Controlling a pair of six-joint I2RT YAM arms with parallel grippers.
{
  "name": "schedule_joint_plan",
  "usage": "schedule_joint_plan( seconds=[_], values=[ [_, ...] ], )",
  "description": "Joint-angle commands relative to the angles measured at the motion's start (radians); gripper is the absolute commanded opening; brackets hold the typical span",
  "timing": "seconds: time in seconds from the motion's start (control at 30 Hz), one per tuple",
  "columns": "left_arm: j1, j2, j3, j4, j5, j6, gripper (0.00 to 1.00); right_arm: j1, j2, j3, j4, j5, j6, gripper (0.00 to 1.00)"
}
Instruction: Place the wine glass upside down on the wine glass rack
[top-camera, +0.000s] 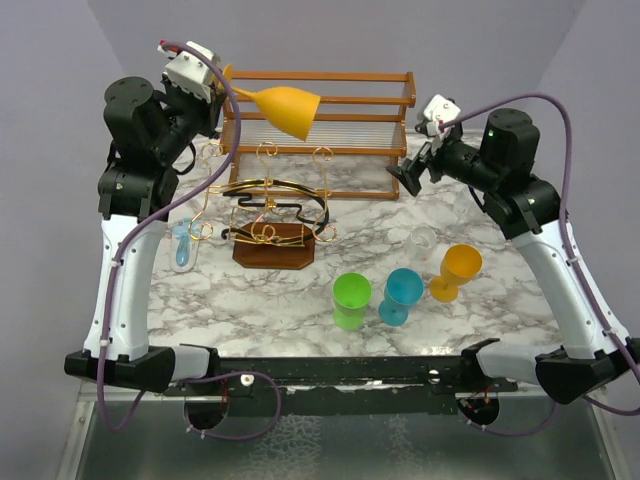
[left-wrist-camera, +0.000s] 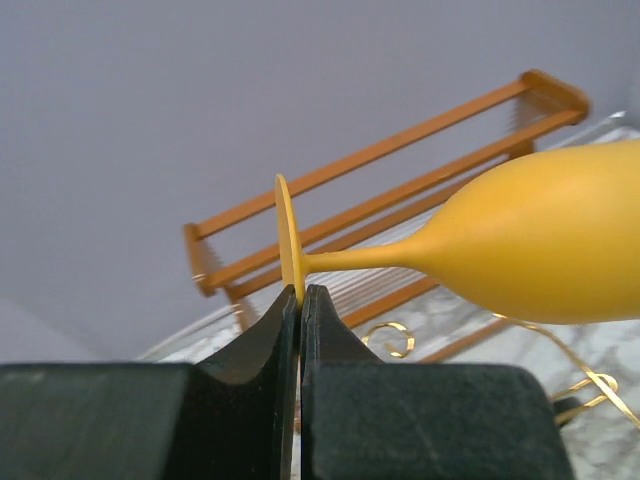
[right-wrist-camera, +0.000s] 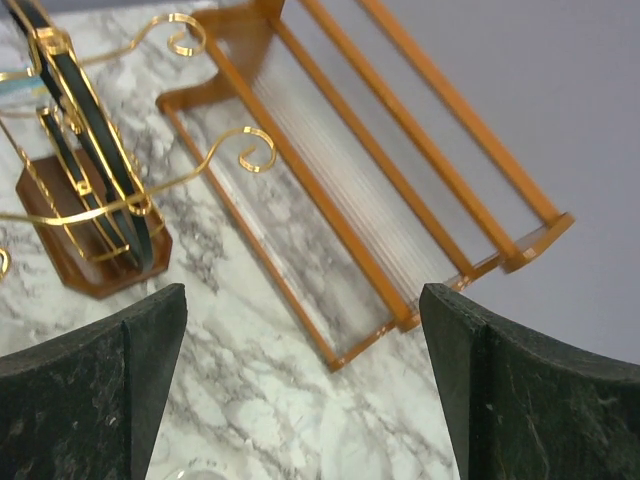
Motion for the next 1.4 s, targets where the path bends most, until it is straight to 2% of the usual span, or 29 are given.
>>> schedule_joint_plan(
  seconds=[0.0, 0.2, 0.33, 0.73, 1.17, 1.37],
  values=[
    [0.002, -0.040, 0.036, -0.064, -0.274, 0.195, 0.00, 0.002, -0.008, -0.090, 0.005, -0.003, -0.066, 1.00],
    [0.011, -0.068, 0.010, -0.032, -0.514, 0.326, 0.00, 0.002, -0.053, -0.225, 0.094, -0.046, -0.033, 1.00],
    [0.010, -0.064, -0.003, -0.002, -0.600, 0.402, 0.00, 0.002, -0.083, -0.276, 0.110, -0.081, -0.028, 0.99],
    [-0.004, -0.004, -0.071, 0.081, -0.603, 0.542, 0.00, 0.002, -0.107, -0.318, 0.123, -0.139, -0.017, 1.00],
    [-0.097, 0.102, -0.118, 0.186, -0.749, 0.711, 0.00, 0.002, -0.115, -0.335, 0.127, -0.135, -0.029, 0.99],
    [-0.120, 0.112, -0.179, 0.203, -0.733, 0.796, 0.00, 0.002, -0.108, -0.340, 0.127, -0.131, -0.036, 1.00]
  ],
)
